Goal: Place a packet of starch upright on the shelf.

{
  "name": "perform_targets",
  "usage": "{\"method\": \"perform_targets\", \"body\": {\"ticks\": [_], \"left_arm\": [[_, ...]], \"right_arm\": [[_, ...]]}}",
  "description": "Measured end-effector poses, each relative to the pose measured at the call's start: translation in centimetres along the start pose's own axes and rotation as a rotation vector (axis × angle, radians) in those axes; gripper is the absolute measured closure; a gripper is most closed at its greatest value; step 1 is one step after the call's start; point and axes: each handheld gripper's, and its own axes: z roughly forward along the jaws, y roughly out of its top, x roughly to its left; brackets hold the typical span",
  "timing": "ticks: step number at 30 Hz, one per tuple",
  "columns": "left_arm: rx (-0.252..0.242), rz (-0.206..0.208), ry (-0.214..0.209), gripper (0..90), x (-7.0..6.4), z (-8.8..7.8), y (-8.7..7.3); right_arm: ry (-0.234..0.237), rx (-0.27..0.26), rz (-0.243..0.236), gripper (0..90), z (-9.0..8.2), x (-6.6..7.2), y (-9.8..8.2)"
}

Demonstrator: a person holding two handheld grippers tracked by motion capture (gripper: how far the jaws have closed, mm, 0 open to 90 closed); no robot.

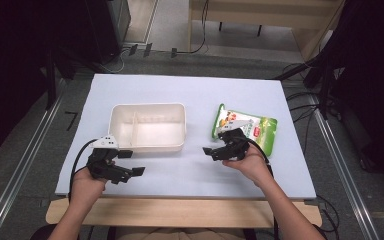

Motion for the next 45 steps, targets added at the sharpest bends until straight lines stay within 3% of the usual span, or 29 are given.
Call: {"method": "perform_targets", "body": {"ticks": [10, 17, 32, 45], "left_arm": [[-0.011, -0.009, -0.03, 17.0, -0.1, 0.0, 0.0], [-0.01, -0.011, -0.012, 17.0, 0.1, -0.1, 0.0], [-0.011, -0.013, -0.007, 16.9, 0.1, -0.1, -0.1], [-0.015, -0.012, -0.005, 17.0, 0.1, -0.2, -0.1]], "right_arm": [[0.004, -0.035, 0.015, 23.5, -0.6, -0.3, 0.1], [0.034, -0.049, 0.02, 31.2, -1.0, -0.2, 0.3], [0.024, -0.044, 0.012, 33.7, -1.1, -0.1, 0.4], [0.022, -0.029, 0.031, 47.2, -2.7, -1.2, 1.0]]}}
